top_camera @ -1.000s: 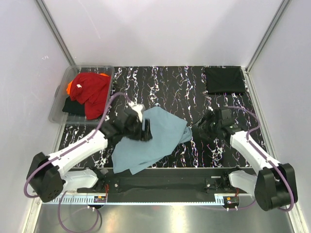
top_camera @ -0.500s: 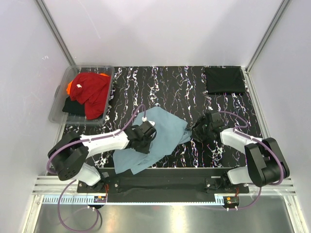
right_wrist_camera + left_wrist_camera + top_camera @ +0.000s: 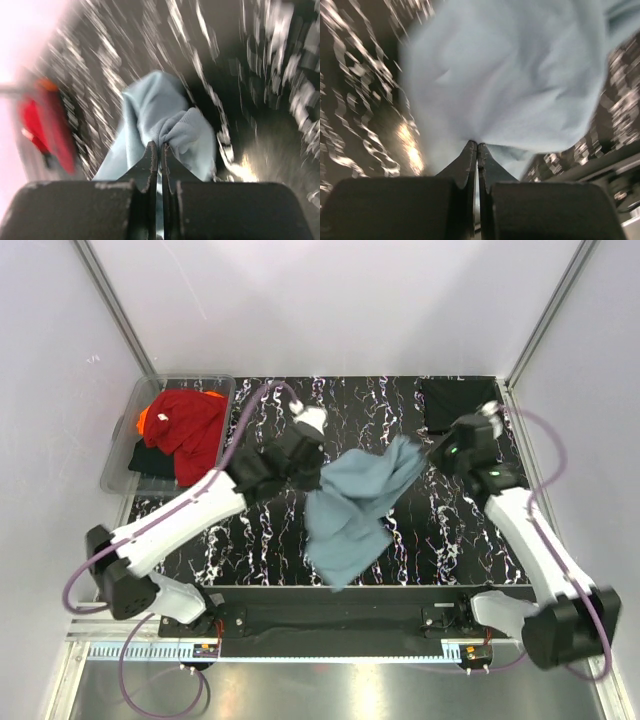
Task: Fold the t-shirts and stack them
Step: Flatten the tshirt out
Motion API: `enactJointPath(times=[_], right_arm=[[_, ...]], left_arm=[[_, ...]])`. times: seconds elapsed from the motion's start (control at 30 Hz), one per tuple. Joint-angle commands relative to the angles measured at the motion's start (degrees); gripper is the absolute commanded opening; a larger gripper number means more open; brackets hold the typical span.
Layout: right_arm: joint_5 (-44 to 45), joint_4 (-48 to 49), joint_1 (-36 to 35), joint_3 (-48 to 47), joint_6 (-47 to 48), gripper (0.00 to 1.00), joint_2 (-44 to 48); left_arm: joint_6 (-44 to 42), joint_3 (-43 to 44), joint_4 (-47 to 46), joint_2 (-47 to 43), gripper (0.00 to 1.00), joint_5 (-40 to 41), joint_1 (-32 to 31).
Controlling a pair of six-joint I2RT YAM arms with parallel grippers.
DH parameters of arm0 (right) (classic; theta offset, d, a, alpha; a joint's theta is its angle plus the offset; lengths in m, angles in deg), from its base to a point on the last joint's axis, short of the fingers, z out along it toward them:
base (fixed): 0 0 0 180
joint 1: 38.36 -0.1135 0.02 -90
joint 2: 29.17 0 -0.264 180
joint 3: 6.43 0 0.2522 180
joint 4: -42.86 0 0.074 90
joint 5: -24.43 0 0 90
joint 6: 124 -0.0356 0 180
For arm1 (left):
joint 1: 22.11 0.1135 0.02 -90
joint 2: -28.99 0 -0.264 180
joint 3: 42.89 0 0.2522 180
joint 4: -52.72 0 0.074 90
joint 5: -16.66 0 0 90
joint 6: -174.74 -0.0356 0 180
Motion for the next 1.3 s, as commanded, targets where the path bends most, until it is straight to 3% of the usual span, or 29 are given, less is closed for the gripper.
enactJointPath(times=[0.0, 0.13, 0.23, 0.5, 0.7, 0.87, 1.0, 1.27], right_arm=[[13.8, -11.6, 2.0, -12.3, 9.6, 0.0, 8.8], [20.6, -20.3, 2.0, -22.9, 15.6, 0.0, 10.9], [21.7, -23.9, 2.1, -24.6, 16.6, 0.0, 12.2], [12.7, -24.0, 2.0, -9.6, 13.0, 0.0, 16.3], [13.2, -23.1, 2.0, -6.5, 12.0, 0.0, 14.7], [13.0, -18.9, 2.2, -7.5, 13.0, 0.03, 8.7], [9.0, -18.6, 2.1, -15.5, 16.9, 0.03, 4.1], [13.3, -23.8, 2.1, -26.8, 20.4, 0.0, 10.5]], left_arm=[[-3.8, 7.9, 7.6, -5.7, 0.0, 6.1, 2.4], [-4.6, 10.8, 9.2, -8.3, 0.0, 4.9, 3.5], [-4.3, 9.4, 8.7, -10.1, 0.0, 3.5, 3.8], [-3.2, -6.7, 2.6, -10.1, 0.0, -0.3, 6.4], [-3.1, -13.8, -1.0, -8.4, 0.0, -4.0, 12.6], [-5.3, -11.3, -1.2, -5.7, 0.0, -4.2, 15.1], [-5.7, -7.4, 0.4, -6.4, 0.0, -6.0, 17.8], [-13.5, 2.6, 5.3, -13.8, 0.0, -3.4, 17.9]])
